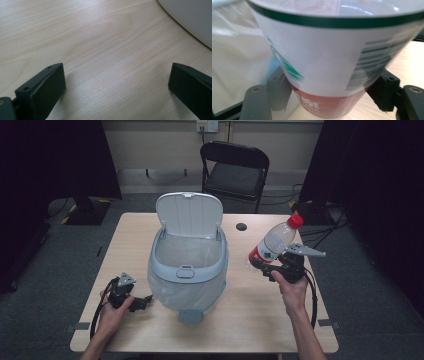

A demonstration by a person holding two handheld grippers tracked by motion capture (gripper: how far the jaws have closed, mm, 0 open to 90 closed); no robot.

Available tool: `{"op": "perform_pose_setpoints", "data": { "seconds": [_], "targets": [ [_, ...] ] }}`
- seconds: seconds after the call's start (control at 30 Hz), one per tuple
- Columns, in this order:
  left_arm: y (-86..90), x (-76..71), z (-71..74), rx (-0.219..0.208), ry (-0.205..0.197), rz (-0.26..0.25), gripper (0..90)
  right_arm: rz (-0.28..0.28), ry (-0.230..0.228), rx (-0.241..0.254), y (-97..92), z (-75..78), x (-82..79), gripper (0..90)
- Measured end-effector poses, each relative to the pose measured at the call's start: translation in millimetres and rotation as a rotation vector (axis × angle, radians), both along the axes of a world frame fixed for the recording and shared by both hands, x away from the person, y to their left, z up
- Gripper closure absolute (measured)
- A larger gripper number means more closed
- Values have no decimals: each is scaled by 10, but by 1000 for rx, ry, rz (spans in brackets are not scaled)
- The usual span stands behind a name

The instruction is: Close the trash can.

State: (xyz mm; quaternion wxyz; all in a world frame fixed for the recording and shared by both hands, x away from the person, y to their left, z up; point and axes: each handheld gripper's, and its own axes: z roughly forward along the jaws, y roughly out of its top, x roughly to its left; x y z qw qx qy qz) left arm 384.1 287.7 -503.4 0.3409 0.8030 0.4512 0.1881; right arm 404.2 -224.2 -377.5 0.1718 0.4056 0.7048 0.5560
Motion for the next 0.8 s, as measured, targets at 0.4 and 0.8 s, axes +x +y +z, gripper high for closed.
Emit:
{"op": "perform_pose_setpoints", "data": {
  "seconds": [0.4,0.8],
  "targets": [
    [0,0,0,-1,0,0,5,68,-50,100,-26,335,-96,285],
    [0,0,-1,0,-1,0,5,137,-98,156,47,774,-129,284]
  ]
}}
